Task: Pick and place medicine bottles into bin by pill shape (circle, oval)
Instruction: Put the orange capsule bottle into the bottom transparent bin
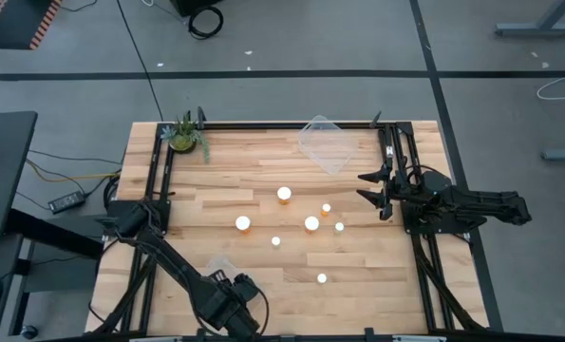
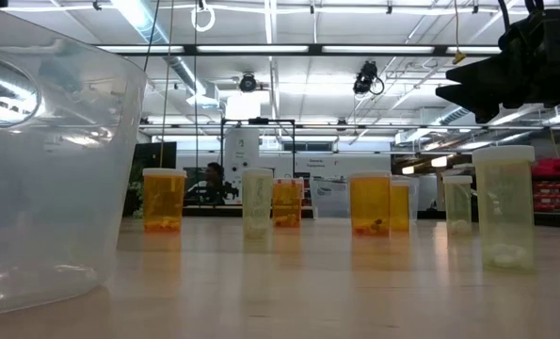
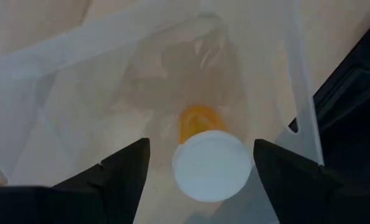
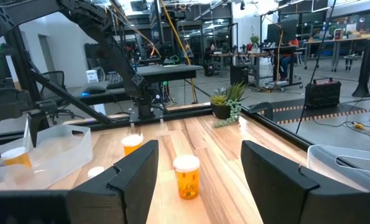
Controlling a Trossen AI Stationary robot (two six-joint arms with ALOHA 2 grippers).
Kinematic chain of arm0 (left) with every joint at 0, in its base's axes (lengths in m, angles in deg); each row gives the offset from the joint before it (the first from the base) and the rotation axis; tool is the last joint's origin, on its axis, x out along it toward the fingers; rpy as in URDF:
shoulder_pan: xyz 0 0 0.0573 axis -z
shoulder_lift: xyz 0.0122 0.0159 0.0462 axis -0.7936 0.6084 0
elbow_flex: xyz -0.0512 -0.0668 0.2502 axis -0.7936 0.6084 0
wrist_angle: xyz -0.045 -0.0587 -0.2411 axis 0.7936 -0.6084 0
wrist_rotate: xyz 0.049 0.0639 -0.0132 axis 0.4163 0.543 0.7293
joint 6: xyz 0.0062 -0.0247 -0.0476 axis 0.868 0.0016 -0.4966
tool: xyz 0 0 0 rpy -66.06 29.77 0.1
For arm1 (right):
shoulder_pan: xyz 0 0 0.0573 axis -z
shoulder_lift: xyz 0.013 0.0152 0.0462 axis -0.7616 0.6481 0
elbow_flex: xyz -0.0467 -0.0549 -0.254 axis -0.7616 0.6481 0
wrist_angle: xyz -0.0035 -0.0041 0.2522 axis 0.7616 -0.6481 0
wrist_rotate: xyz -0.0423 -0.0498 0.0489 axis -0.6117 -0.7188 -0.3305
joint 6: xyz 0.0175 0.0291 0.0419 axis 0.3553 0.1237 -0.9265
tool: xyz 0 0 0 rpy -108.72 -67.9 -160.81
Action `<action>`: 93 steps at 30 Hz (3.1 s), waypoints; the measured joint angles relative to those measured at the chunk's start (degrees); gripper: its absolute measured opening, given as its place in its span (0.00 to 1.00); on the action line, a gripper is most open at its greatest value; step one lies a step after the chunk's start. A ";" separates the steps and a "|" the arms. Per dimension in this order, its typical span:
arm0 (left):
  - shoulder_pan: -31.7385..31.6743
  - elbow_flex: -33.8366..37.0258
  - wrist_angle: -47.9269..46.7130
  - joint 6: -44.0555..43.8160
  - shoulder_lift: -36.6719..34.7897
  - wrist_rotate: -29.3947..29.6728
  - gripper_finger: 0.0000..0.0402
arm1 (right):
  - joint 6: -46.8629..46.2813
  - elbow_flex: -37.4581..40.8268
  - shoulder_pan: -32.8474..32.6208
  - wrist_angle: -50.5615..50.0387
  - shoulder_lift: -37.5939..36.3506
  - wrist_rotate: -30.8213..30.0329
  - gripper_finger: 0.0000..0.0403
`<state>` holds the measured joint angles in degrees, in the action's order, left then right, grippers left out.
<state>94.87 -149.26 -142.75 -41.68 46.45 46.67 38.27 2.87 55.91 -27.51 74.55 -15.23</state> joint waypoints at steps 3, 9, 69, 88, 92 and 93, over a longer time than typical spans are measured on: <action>-0.45 0.00 -0.45 0.92 -1.08 1.06 0.73 | 0.00 -0.02 0.01 0.00 0.00 0.00 0.59; -1.94 0.00 -5.68 3.60 -2.70 5.21 0.73 | 0.00 -0.01 0.02 -0.02 0.00 0.00 0.59; -27.55 38.30 9.84 27.43 -27.12 8.35 0.60 | 0.00 0.00 0.00 -1.44 -0.02 0.00 0.59; -31.43 45.97 26.28 32.12 -27.08 5.03 0.83 | 0.00 -0.02 0.01 -1.44 -0.02 0.00 0.59; -31.43 45.97 28.01 33.28 -27.08 7.70 0.83 | 0.00 0.00 0.02 -1.42 -0.02 0.00 0.59; -31.43 45.97 28.90 33.68 -27.08 7.87 0.83 | 0.00 -0.02 0.00 -1.44 -0.02 0.00 0.59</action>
<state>63.44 -103.29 -113.84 -8.00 19.37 54.53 38.27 2.85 55.91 -28.95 74.54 -15.23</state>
